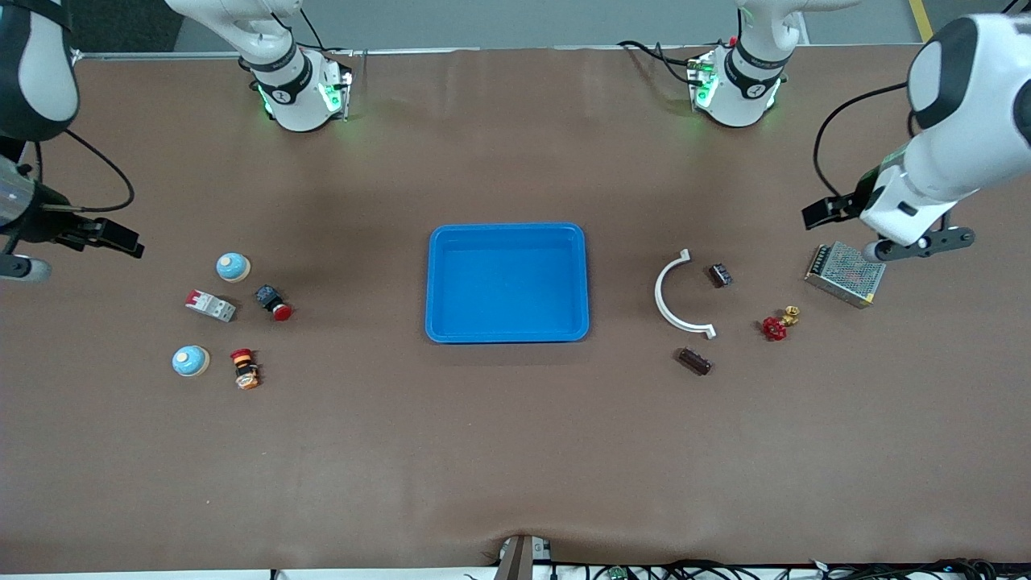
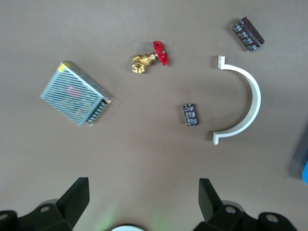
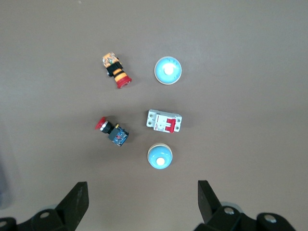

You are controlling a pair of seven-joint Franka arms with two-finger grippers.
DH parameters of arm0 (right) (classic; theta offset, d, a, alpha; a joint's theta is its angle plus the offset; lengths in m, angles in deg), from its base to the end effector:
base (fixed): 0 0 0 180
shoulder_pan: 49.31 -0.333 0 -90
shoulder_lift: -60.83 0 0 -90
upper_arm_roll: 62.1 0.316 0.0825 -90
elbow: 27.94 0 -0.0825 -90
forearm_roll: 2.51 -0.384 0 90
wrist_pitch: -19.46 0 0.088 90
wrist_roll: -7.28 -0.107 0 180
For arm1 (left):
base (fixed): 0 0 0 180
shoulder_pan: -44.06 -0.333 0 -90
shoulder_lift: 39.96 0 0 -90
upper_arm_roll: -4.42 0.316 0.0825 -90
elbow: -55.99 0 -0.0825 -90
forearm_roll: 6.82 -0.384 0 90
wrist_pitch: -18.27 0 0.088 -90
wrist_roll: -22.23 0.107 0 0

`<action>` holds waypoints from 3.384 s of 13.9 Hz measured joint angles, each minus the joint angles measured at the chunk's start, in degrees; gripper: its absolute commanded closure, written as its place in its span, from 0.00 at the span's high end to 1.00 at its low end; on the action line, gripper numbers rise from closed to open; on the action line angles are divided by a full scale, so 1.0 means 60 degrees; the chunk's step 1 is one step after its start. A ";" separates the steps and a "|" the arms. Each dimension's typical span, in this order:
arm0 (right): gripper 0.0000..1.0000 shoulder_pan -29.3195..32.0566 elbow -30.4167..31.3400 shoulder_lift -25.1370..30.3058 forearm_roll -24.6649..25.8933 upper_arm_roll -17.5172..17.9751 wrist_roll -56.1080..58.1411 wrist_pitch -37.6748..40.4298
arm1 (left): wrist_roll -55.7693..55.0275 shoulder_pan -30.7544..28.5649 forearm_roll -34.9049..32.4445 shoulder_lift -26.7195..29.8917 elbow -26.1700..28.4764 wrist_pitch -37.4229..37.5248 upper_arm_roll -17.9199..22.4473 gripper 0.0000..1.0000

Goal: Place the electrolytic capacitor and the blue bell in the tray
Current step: 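Reach the left gripper to a capacitor while the right gripper reaches a bell, then grasp the brown capacitor with the left gripper while the right gripper lowers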

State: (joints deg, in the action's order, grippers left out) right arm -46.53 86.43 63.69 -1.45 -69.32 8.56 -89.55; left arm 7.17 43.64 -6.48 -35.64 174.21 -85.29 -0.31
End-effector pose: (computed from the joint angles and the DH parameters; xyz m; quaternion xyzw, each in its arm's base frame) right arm 0.5289 -0.0955 0.4777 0.9971 -0.0727 -0.0224 0.0034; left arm 0.5088 -0.0395 0.4530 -0.9914 -0.0946 0.0889 0.0154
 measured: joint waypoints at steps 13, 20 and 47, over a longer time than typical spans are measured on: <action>1.00 0.0198 0.5167 0.0102 0.0023 0.0004 0.0014 -0.5417 | -0.3401 0.0066 0.0491 -0.1814 0.2959 -0.5589 -0.0951 0.94; 1.00 0.0270 0.5184 -0.1899 0.0192 0.0001 0.0099 -0.7373 | -0.3585 0.0062 0.0499 -0.2969 0.3340 -0.7184 -0.1027 0.79; 0.00 0.0773 0.5165 -0.2529 0.0209 0.0030 0.0608 -0.8095 | -0.8707 0.1361 0.0502 -0.3542 0.0288 -0.4824 -0.2656 0.00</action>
State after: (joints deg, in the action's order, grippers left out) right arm -41.89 117.42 48.51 -0.19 -69.14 12.21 -138.12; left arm -45.07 51.81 -3.47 -56.89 175.93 -114.23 -16.25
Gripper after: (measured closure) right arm 0.449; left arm 0.661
